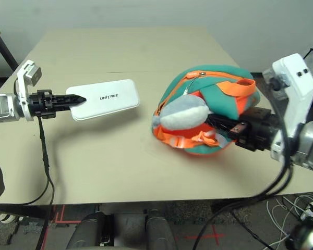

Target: Put the pencil case into the backpack and zip it.

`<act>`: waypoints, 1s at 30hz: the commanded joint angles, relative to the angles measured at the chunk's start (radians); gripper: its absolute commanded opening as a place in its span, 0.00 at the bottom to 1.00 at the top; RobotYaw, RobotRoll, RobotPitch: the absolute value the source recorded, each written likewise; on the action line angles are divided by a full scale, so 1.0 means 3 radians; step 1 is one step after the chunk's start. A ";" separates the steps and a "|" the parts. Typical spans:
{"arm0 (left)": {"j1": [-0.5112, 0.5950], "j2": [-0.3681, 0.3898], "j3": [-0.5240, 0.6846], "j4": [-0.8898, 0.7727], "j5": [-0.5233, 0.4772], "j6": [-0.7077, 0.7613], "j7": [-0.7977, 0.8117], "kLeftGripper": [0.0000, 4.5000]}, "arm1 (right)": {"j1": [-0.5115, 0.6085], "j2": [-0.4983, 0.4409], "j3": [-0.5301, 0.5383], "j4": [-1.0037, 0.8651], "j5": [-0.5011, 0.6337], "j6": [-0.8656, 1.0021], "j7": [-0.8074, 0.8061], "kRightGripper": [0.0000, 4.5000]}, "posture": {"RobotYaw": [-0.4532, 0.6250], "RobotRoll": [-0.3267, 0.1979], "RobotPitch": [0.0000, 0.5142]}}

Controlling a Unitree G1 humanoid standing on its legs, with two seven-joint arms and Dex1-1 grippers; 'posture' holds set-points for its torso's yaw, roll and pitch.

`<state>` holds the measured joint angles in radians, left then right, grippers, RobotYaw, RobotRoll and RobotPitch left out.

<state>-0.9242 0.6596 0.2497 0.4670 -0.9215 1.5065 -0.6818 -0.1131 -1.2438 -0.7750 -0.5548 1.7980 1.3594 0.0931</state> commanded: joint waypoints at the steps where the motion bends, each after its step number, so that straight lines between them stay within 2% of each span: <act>1: -0.0092 0.0055 -0.0097 0.0120 0.0140 -0.0101 -0.0177 0.31 | 0.0497 -0.0204 -0.0401 -0.0201 0.0581 -0.0636 -0.0140 0.03 | 0.17 0.62 0.17; 3: -0.0120 0.0066 -0.0132 0.0172 0.0191 -0.0125 -0.0244 0.31 | 0.0859 -0.0213 -0.0554 -0.0345 0.0581 -0.0867 -0.0087 0.03 | 0.16 0.62 0.17; 6: -0.0146 0.0055 -0.0196 0.0192 0.0269 -0.0180 -0.0324 0.31 | 0.1252 -0.0179 -0.0549 -0.0548 0.0581 -0.1183 -0.0185 0.03 | 0.18 0.62 0.18; 10: -0.0264 0.0182 -0.0367 -0.0081 0.0279 -0.0147 -0.0518 0.31 | 0.1464 -0.0198 -0.0415 -0.0585 0.0581 -0.1277 -0.0329 0.03 | 0.22 0.62 0.18; 14: -0.0439 0.0481 -0.0623 -0.0495 0.0236 -0.0219 -0.0951 0.31 | 0.1449 -0.0202 -0.0322 -0.0515 0.0510 -0.1228 -0.0318 0.03 | 0.26 0.62 0.18; 17: -0.0690 0.0794 -0.0889 -0.0794 0.0219 -0.0315 -0.1476 0.31 | 0.1393 -0.0205 -0.0240 -0.0437 0.0301 -0.1159 -0.0155 0.03 | 0.28 0.62 0.19; 19: -0.0886 0.0904 -0.1059 -0.0870 0.0264 -0.0387 -0.1727 0.31 | 0.1350 -0.0201 -0.0195 -0.0391 0.0212 -0.1155 -0.0072 0.03 | 0.28 0.62 0.19; 25: -0.1296 0.0911 -0.1525 -0.0892 0.0519 -0.0780 -0.2320 0.31 | 0.1223 -0.0188 -0.0064 -0.0315 0.0060 -0.1162 0.0042 0.03 | 0.29 0.62 0.19; 30: -0.1479 0.0666 -0.1862 -0.0483 0.0957 -0.1303 -0.2618 0.31 | 0.1111 -0.0166 0.0014 -0.0319 -0.0023 -0.1200 0.0076 0.03 | 0.26 0.62 0.19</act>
<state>-1.3511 0.8645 -0.2864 0.2881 -0.6819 1.1696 -1.4402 0.2291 -1.2969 -0.7858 -0.6419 1.7957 1.0021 0.1052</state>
